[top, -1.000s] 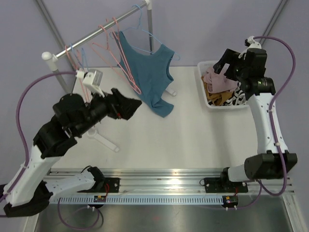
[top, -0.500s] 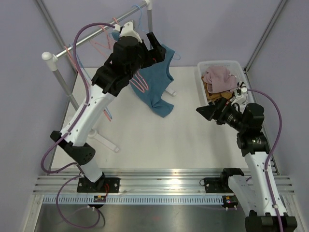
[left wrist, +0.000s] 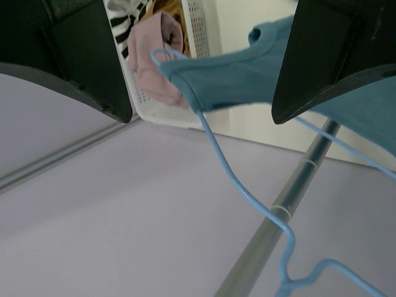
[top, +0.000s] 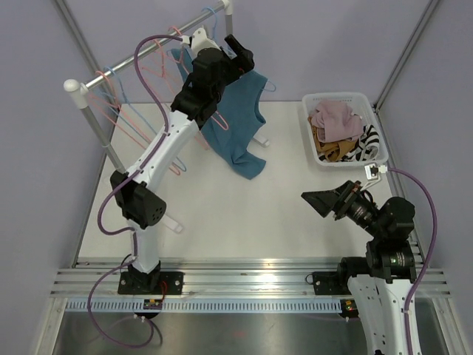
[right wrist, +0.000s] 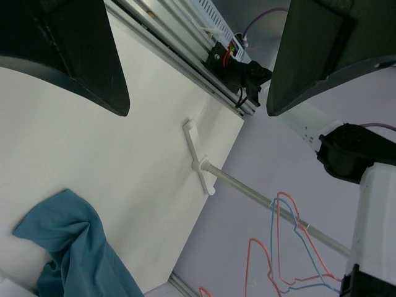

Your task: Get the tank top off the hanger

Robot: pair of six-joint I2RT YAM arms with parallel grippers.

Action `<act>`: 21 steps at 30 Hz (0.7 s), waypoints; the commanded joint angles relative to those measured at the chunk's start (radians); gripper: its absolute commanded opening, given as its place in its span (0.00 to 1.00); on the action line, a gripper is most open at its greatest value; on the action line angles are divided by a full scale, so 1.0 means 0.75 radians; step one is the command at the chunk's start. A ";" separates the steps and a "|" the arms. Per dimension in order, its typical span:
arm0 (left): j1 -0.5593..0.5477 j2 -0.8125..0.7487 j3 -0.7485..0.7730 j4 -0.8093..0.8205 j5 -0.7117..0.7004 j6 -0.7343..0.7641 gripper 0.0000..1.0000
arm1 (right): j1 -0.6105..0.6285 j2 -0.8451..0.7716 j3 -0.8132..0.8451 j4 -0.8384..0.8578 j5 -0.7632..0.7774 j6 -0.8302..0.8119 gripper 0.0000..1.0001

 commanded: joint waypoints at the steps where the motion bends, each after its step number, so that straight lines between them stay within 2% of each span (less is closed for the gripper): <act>1: 0.065 0.105 0.110 0.179 -0.017 -0.081 0.97 | 0.002 -0.041 0.025 -0.055 -0.052 0.036 0.99; 3: 0.092 0.180 0.165 0.173 -0.004 -0.086 0.95 | 0.002 -0.055 0.041 -0.077 -0.079 0.044 1.00; 6: 0.106 0.215 0.174 0.236 0.010 -0.067 0.83 | 0.000 -0.076 0.082 -0.130 -0.085 0.024 1.00; 11: 0.104 0.215 0.153 0.265 0.033 -0.069 0.46 | 0.000 -0.096 0.080 -0.157 -0.062 0.013 0.99; 12: 0.104 0.209 0.151 0.269 0.041 -0.071 0.42 | 0.002 -0.094 0.068 -0.141 -0.062 0.025 1.00; 14: 0.098 0.203 0.143 0.275 0.045 -0.065 0.36 | 0.000 -0.088 0.056 -0.128 -0.066 0.038 1.00; 17: 0.082 0.177 0.118 0.302 0.035 -0.036 0.36 | 0.002 -0.082 0.045 -0.116 -0.064 0.044 1.00; 21: 0.063 0.154 0.114 0.316 0.027 -0.012 0.18 | 0.002 -0.078 0.045 -0.118 -0.056 0.044 1.00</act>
